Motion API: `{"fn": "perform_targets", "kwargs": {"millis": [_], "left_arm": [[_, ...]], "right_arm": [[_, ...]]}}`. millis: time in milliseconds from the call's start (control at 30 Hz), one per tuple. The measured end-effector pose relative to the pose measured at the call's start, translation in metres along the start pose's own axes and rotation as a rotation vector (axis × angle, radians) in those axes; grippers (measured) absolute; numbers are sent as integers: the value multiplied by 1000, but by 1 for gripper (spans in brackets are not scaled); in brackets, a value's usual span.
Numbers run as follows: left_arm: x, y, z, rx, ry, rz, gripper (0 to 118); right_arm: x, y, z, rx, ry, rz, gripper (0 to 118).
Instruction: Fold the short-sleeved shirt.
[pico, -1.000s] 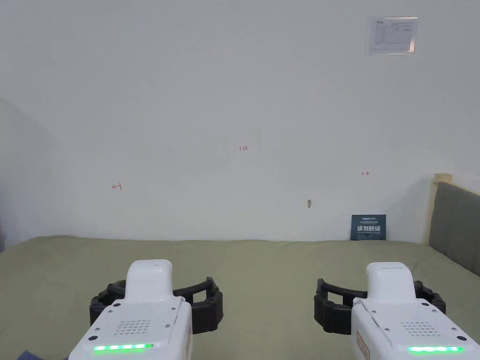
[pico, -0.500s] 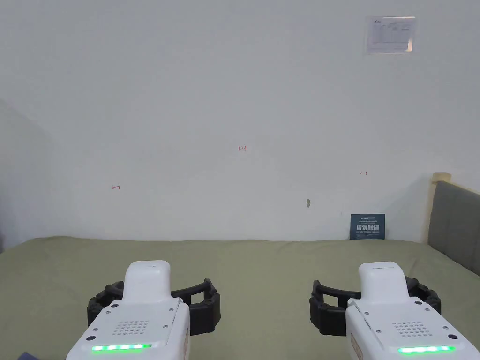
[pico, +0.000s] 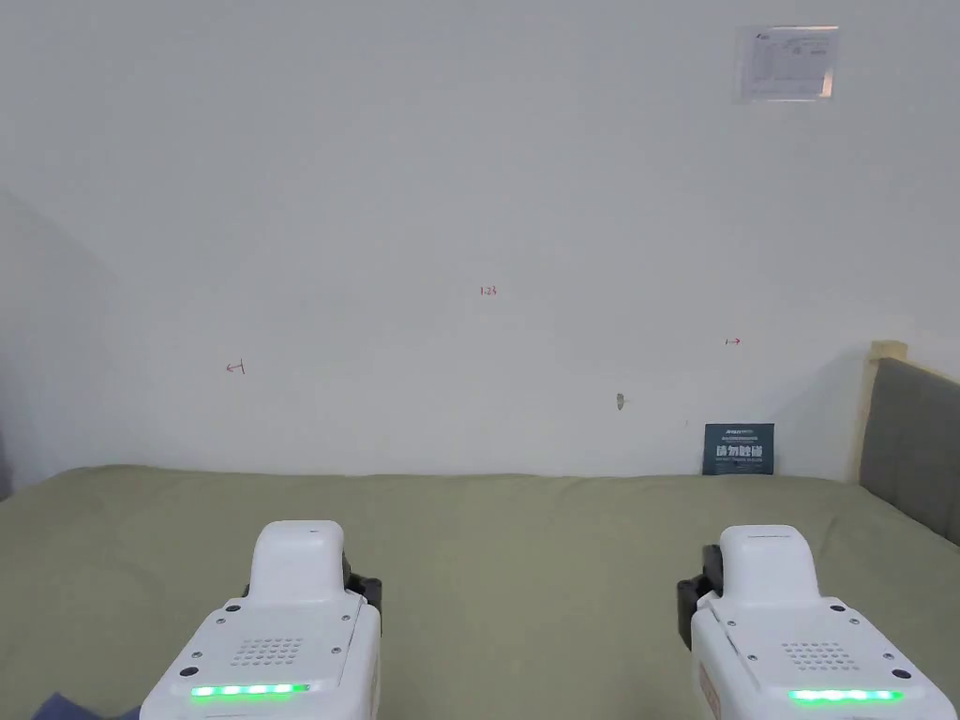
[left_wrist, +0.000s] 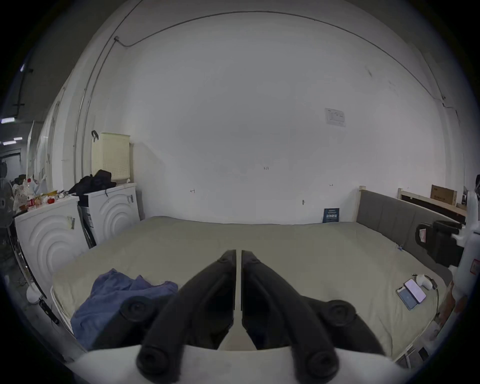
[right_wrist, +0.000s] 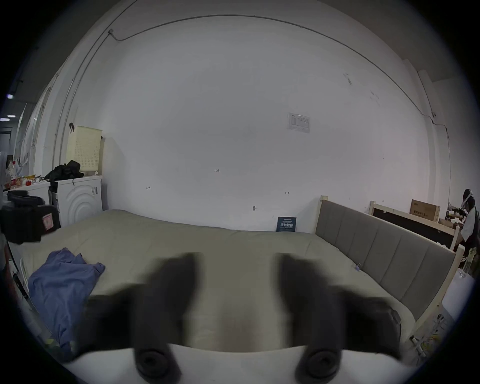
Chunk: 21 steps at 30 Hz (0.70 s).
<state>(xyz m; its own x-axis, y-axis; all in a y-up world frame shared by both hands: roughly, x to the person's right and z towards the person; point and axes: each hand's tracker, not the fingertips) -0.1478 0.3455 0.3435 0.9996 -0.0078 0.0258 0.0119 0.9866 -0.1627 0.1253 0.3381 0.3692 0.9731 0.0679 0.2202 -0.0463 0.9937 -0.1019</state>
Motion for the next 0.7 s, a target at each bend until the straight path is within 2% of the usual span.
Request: {"fn": "perform_targets", "kwargs": {"millis": [67,233,400,533,700], "left_arm": [[-3,0,0,-27,-19,18,5],[-5,-2,-2,-27,-18,24,5],[-23,-1,3,-20,32,-12,5],[-74,0,16,-33,145,26,5],[-157,-1,48,-59,357,45,5]], "right_arm": [[4,2,1,-22,37,-28,0],[6,0,0,-31,32,-44,0],[-7,-2,-8,-42,49,-24,0],[-52,-1,-14,-42,169,-8,0],[-140,1,-15,-35,377,-6,0]]}}
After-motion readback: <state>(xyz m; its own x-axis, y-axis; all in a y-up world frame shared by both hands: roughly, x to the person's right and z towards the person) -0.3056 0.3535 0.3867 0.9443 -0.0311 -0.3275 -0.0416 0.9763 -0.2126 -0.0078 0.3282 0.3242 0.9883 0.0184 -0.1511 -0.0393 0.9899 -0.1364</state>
